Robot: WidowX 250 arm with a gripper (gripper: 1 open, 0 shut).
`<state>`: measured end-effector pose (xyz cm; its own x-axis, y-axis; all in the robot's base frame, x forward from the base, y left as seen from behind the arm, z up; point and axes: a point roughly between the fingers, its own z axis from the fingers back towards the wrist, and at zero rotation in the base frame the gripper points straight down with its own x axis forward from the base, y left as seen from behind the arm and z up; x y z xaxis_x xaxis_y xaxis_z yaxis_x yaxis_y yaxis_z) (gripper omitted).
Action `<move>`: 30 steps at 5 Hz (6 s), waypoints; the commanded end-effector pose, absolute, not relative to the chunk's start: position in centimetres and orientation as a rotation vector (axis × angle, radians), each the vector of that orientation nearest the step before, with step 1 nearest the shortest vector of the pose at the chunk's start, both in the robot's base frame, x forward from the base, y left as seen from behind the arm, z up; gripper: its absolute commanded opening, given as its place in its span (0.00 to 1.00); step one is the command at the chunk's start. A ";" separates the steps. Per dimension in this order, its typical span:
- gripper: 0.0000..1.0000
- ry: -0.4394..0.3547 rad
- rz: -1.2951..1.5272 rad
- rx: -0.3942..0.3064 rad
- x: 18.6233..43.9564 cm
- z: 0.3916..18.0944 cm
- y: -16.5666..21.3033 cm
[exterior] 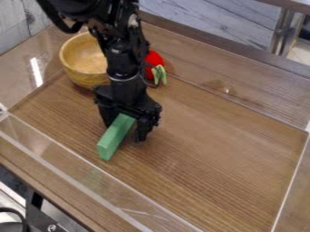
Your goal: Put the green stick in the brown bowl
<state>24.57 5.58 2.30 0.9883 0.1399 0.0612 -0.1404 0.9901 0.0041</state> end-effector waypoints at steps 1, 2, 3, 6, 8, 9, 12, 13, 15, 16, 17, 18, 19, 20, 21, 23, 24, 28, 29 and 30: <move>1.00 -0.098 0.146 0.008 25.8 3.6 6.4; 1.00 -0.095 0.188 0.001 25.3 2.7 6.9; 1.00 -0.095 0.226 -0.004 24.8 2.6 7.3; 0.00 -0.106 0.236 -0.019 26.0 3.6 5.8; 0.00 -0.146 0.314 -0.047 26.2 7.5 8.0; 0.00 -0.174 0.330 -0.078 26.5 10.1 8.1; 0.00 -0.252 0.346 -0.127 26.2 14.9 10.6; 0.00 -0.272 0.431 -0.133 26.2 15.1 10.9; 0.00 -0.296 0.511 -0.124 27.7 14.4 11.7; 0.00 -0.302 0.513 -0.120 28.9 13.8 12.4; 0.00 -0.310 0.548 -0.117 29.1 13.2 13.6; 0.00 -0.318 0.583 -0.114 29.3 12.8 14.8; 0.00 -0.329 0.598 -0.111 29.1 11.9 16.0; 0.00 -0.344 0.606 -0.106 29.2 11.0 17.0; 0.00 -0.356 0.579 -0.107 29.2 10.4 17.9; 0.00 -0.375 0.554 -0.117 30.2 10.2 18.6; 1.00 -0.367 0.545 -0.110 30.7 9.5 18.2; 1.00 -0.379 0.491 -0.134 31.1 9.4 15.4; 1.00 -0.383 0.433 -0.153 31.5 10.6 15.3; 1.00 -0.387 0.374 -0.170 32.0 11.8 15.2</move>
<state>31.39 14.51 9.09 0.8825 0.3995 0.2482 -0.3389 0.9061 -0.2533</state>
